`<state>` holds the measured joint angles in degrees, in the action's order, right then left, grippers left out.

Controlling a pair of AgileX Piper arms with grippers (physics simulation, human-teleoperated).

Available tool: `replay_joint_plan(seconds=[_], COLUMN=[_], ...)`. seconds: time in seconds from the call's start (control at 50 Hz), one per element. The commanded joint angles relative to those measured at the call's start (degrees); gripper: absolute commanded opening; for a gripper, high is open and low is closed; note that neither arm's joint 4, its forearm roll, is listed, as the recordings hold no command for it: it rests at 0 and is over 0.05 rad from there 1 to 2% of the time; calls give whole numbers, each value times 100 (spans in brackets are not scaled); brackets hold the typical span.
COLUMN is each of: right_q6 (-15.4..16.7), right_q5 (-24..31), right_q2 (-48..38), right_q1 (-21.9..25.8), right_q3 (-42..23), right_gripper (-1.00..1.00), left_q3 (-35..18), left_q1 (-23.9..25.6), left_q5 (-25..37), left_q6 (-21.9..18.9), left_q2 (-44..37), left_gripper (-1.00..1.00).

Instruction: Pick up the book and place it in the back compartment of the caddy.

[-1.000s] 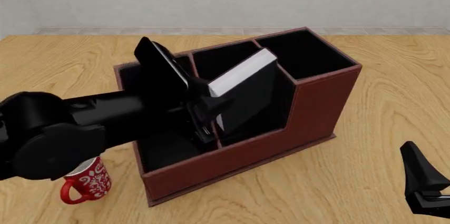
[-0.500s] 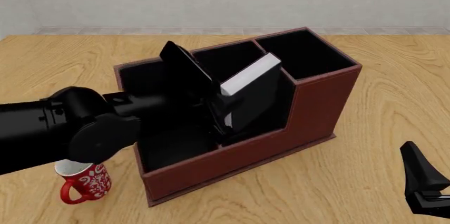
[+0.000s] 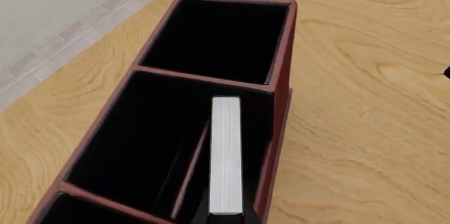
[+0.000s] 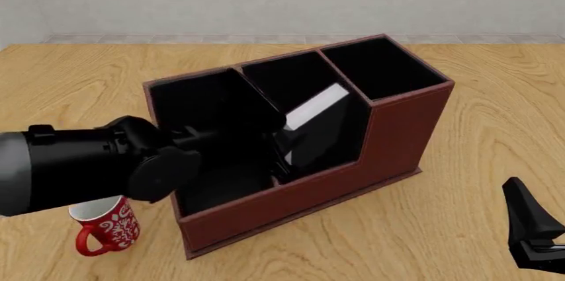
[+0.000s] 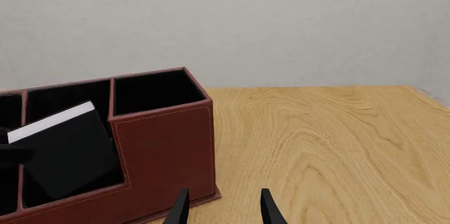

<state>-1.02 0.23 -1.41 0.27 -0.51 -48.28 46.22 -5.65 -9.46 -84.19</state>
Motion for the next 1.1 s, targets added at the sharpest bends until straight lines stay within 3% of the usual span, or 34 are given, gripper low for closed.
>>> replay_joint_plan(seconds=[0.02, 0.46, 0.48, 1.1], right_q6=[0, 1, 2, -1], right_q5=[0, 1, 0, -1], right_q2=[0, 2, 0, -2], right_q1=[-1, 1, 1, 0], right_q3=[0, 0, 0, 0], right_gripper=[100, 100, 100, 100], left_q3=[-68, -49, -43, 131], left_q1=[-40, -88, -86, -131], left_q5=[-188, -316, -318, -310], left_q6=[-102, -46, -42, -46], left_q2=[-210, -469, -465, -307], left_gripper=[-100, -100, 100, 100])
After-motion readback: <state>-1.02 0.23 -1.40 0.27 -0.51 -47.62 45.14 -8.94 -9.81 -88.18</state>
